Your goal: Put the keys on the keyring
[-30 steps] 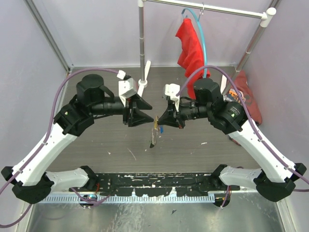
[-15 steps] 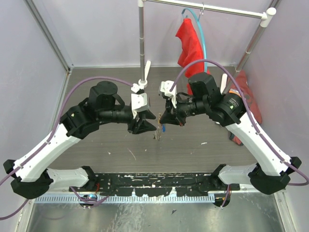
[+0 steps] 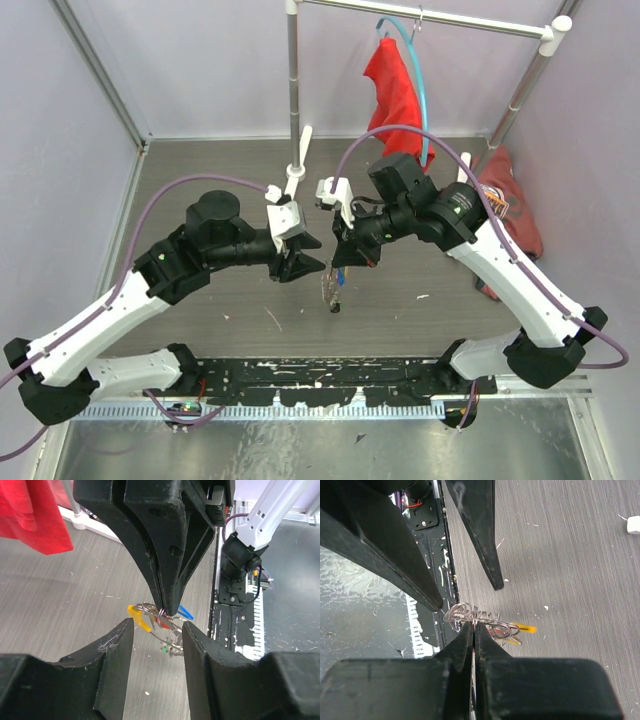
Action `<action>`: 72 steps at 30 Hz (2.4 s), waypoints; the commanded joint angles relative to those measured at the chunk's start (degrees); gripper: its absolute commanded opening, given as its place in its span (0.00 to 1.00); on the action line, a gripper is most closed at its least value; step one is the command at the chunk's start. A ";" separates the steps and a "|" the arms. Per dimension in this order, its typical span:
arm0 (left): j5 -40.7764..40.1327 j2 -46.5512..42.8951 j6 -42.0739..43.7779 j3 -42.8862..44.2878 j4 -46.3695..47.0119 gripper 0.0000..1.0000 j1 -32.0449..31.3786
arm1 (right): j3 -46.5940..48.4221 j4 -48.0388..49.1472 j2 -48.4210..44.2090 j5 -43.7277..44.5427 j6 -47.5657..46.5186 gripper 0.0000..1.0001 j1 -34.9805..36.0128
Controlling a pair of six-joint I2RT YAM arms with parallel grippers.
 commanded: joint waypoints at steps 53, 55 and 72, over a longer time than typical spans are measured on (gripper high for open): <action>1.88 -3.11 -10.69 -3.53 14.94 0.00 -0.09 | -7.36 25.43 -14.21 0.03 8.40 0.36 0.38; 1.36 -4.30 -11.84 -5.10 18.03 0.00 -0.15 | -8.02 26.37 -15.15 0.47 8.44 0.39 0.38; 0.04 -9.61 -14.25 -9.39 28.14 0.00 -0.10 | -14.26 37.90 -21.68 13.77 19.23 0.56 0.32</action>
